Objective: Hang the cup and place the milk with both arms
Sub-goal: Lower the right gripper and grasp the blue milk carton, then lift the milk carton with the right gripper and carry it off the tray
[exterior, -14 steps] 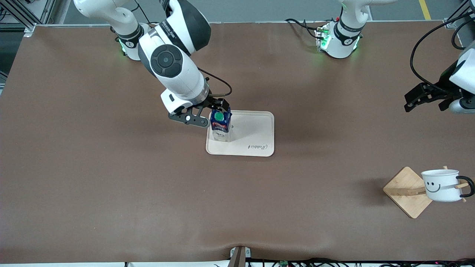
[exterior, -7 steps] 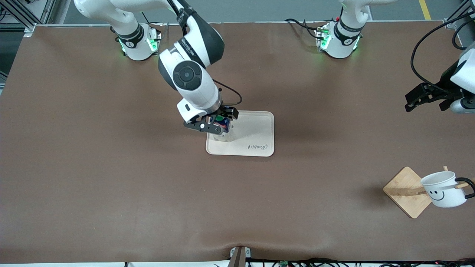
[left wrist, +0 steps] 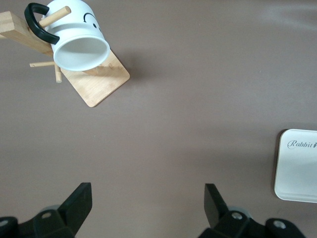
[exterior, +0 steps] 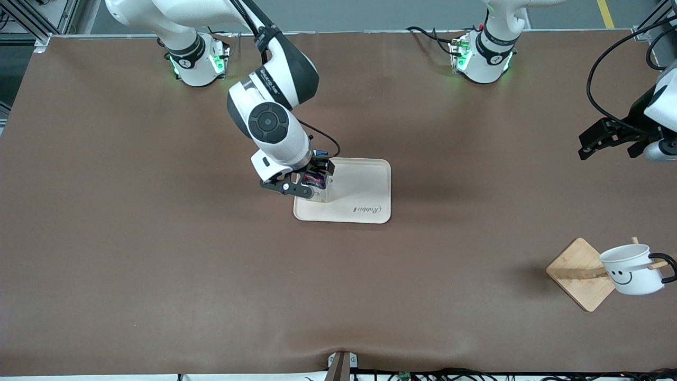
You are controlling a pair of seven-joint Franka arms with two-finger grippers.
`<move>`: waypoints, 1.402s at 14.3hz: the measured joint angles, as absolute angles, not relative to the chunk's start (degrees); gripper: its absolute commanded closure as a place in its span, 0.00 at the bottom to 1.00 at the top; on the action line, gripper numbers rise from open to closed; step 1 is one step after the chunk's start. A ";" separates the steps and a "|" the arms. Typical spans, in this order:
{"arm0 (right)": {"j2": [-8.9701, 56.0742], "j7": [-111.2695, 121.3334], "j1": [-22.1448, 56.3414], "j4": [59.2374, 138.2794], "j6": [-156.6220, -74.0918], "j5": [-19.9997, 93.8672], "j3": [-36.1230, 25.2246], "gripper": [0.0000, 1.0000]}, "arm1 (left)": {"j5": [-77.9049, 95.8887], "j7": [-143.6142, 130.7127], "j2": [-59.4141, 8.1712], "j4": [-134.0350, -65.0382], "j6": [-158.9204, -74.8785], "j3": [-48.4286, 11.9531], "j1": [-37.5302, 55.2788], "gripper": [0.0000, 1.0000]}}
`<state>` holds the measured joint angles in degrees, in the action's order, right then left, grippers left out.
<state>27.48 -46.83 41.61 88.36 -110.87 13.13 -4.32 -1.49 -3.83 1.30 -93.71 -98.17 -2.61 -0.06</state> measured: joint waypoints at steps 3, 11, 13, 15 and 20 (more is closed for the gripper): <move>27.49 -46.74 42.26 88.66 -111.14 13.10 -4.16 0.00 | -1.49 -3.83 1.31 -93.61 -98.17 -2.59 -0.06 0.00; 28.82 -46.62 44.43 90.16 -112.93 11.01 -4.10 1.00 | -1.49 -3.83 1.31 -93.63 -98.17 -2.55 -0.07 0.00; 28.88 -46.63 44.42 90.09 -112.96 11.04 -4.18 1.00 | -1.49 -3.83 1.31 -93.63 -98.17 -2.55 -0.07 0.00; 28.80 -46.65 44.34 89.76 -112.94 11.08 -4.28 1.00 | -1.49 -3.83 1.31 -93.63 -98.17 -2.54 -0.07 0.00; 28.54 -46.65 42.53 84.02 -104.52 14.64 -4.65 1.00 | -1.49 -3.83 1.31 -93.63 -98.17 -2.54 -0.07 0.00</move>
